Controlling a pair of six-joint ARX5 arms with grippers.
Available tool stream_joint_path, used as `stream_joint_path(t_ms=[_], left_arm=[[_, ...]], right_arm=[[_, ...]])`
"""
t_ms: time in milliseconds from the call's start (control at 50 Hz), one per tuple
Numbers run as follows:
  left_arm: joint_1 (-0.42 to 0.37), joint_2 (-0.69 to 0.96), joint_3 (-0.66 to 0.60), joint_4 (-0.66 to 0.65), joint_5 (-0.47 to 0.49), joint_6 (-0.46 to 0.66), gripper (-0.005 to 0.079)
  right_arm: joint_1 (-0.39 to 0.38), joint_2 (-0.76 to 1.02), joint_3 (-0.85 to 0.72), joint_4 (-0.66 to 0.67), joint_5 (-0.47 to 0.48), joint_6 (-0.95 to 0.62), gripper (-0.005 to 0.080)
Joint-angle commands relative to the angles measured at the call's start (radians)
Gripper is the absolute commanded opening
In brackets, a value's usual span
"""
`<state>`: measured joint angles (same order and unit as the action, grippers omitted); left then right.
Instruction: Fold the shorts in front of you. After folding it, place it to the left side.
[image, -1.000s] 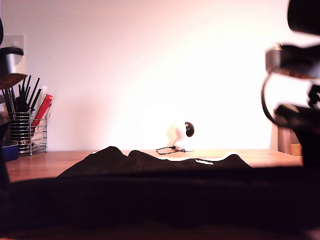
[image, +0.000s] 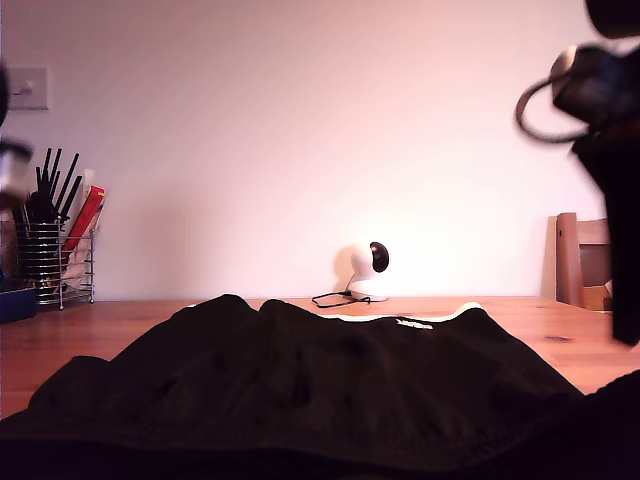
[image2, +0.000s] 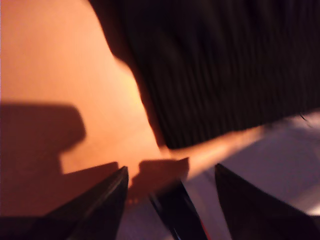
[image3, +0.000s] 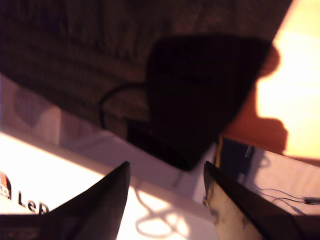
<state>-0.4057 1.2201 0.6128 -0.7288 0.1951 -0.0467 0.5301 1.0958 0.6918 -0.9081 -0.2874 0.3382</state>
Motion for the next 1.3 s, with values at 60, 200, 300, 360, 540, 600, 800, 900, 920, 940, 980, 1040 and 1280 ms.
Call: stream_joint_path(t_ms=[60,200,300,360,540,600,800,900,920,940,980,1040,1280], left_arm=[[-0.002,0.009,0.028,0.035,-0.002,0.002,0.0500],[-0.002,0.010,0.035,0.166,-0.002,0.001,0.0497],[-0.002,0.013,0.035,0.272,-0.002,0.001,0.0495],[0.000,0.019,0.035,0.323,-0.002,0.001,0.0495],[0.008,0.079,0.035,0.394,0.002,0.001,0.0405],[0.008,0.108,0.035,0.386,0.034,0.001,0.0405],[-0.002,0.147,0.035,0.413,0.124,0.002,0.0408],[-0.003,0.147,0.037,0.414,0.164,0.002,0.0408],[-0.003,0.147,0.037,0.413,0.170,0.002,0.0407],[-0.003,0.147,0.037,0.412,0.172,0.002,0.0408],[-0.003,0.147,0.037,0.409,0.174,0.002,0.0408],[-0.006,0.147,0.037,0.407,0.183,0.002,0.0408],[-0.011,0.147,0.037,0.401,0.178,0.029,0.0408]], right_arm=[[-0.017,-0.003,0.045,-0.003,-0.057,-0.043,0.0425],[-0.033,-0.003,0.080,0.043,-0.093,-0.048,0.0424],[-0.044,-0.003,0.091,0.107,-0.101,-0.047,0.0424],[-0.053,-0.001,0.095,0.153,-0.099,-0.047,0.0424],[-0.081,0.034,0.095,0.261,-0.103,-0.047,0.0403],[-0.081,0.065,0.095,0.254,-0.124,-0.053,0.0404],[-0.057,0.137,0.097,0.164,-0.222,-0.118,0.0406],[-0.019,0.137,0.112,0.124,-0.209,-0.225,0.0407],[-0.005,0.137,0.116,0.117,-0.207,-0.259,0.0407],[-0.003,0.137,0.119,0.114,-0.198,-0.291,0.0407],[0.028,0.137,0.121,0.116,-0.189,-0.372,0.0407],[0.072,0.138,0.122,0.129,-0.138,-0.512,0.0407],[0.259,0.180,0.122,0.323,0.094,-0.800,0.0407]])
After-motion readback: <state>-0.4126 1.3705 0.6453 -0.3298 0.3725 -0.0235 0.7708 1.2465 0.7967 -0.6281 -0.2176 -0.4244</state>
